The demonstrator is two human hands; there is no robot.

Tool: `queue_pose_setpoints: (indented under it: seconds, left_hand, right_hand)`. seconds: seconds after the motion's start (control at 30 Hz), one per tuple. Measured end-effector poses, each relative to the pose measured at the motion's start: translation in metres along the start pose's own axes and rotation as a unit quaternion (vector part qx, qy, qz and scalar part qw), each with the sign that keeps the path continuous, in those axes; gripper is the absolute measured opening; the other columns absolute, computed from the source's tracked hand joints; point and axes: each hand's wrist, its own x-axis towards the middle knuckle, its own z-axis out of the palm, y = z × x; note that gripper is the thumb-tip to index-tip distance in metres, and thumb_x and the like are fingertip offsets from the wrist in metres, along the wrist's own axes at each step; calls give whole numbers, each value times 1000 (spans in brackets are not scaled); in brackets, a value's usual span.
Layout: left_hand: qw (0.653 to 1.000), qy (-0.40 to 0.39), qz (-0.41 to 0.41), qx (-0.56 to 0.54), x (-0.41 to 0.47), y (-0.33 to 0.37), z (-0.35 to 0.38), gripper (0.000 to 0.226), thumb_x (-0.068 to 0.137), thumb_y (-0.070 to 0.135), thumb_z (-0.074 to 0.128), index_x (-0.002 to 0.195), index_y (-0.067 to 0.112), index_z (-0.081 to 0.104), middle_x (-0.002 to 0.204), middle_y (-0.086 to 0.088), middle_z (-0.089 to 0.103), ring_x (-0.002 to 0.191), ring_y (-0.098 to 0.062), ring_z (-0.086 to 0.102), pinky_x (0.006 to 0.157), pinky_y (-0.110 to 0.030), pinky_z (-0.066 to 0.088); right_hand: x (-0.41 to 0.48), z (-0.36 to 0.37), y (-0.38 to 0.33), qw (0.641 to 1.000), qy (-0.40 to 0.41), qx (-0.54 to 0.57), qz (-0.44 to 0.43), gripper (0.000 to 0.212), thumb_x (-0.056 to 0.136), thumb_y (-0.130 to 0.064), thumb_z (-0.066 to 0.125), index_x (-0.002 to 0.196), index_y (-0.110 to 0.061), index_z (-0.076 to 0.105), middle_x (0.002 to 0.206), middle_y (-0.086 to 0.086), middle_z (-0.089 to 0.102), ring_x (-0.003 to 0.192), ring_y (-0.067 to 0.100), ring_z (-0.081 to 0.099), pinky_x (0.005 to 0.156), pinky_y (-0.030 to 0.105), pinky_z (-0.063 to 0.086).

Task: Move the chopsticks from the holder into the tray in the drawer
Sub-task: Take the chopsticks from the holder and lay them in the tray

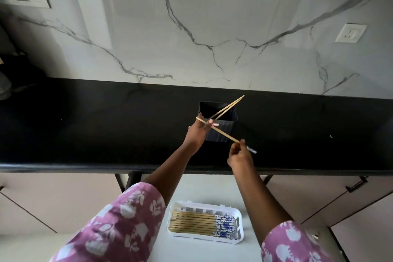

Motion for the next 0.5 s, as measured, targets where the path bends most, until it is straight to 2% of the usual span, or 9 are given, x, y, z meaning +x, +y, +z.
queue_pose_setpoints:
  seconds: [0.07, 0.17, 0.23, 0.3, 0.37, 0.4, 0.43, 0.5]
  left_hand:
    - [997, 9, 55, -55, -9, 10, 3, 52, 98, 28, 47, 145, 12, 33, 143, -9, 47, 136, -22, 39, 108, -27, 32]
    - [988, 31, 121, -96, -16, 22, 5, 29, 97, 18, 49, 124, 11, 56, 121, -9, 64, 119, -21, 57, 96, -25, 43]
    - [984, 26, 140, -106, -20, 30, 5, 18, 97, 12, 49, 109, 10, 61, 109, -12, 69, 110, -21, 63, 91, -26, 47]
    - [984, 26, 156, -84, -21, 36, 3, 15, 97, 9, 48, 102, 8, 62, 101, -10, 70, 104, -18, 65, 89, -25, 49]
    - [983, 29, 177, -39, -23, 43, 0, 16, 97, 9, 48, 100, 3, 63, 95, -6, 70, 98, -14, 66, 85, -20, 50]
    - [982, 32, 184, -14, -24, 45, -1, 17, 97, 9, 49, 100, 0, 63, 94, -6, 70, 95, -12, 66, 82, -15, 49]
    - [982, 31, 188, 13, -24, 47, -3, 18, 97, 10, 49, 100, -1, 63, 94, -7, 71, 93, -11, 65, 80, -11, 47]
    - [978, 22, 198, 62, -22, 49, -4, 19, 96, 10, 50, 98, -1, 64, 95, -10, 72, 94, -13, 65, 84, -16, 47]
  right_hand:
    - [-2, -7, 3, 996, -15, 51, 72, 22, 83, -15, 71, 68, -7, 57, 50, 1, 58, 30, 8, 55, 35, 15, 50]
    - [-11, -13, 5, 988, -48, 72, 124, 19, 82, -15, 71, 73, -3, 60, 65, 3, 59, 45, 12, 60, 36, 20, 52]
    - [-15, -18, 6, 989, -63, 16, 130, 19, 83, -21, 70, 79, -4, 62, 65, 4, 63, 55, 12, 63, 35, 20, 52]
    - [-15, -19, 8, 989, -78, -77, 102, 19, 85, -21, 68, 81, -3, 63, 54, 6, 64, 43, 10, 63, 35, 17, 50]
    - [-14, -17, 9, 971, -88, -223, 14, 20, 85, -15, 67, 73, -1, 61, 50, 6, 60, 32, 7, 56, 36, 15, 47]
    - [-15, -15, 8, 942, -94, -316, -57, 23, 84, -15, 68, 67, -1, 61, 50, 5, 57, 32, 8, 53, 37, 16, 46]
    - [-16, -15, 8, 896, -105, -408, -143, 27, 83, -17, 70, 62, -2, 61, 50, 5, 57, 36, 10, 53, 40, 18, 45]
    - [-21, -17, 6, 757, -147, -543, -332, 24, 81, -22, 71, 67, -2, 67, 59, 6, 63, 51, 16, 57, 52, 14, 45]
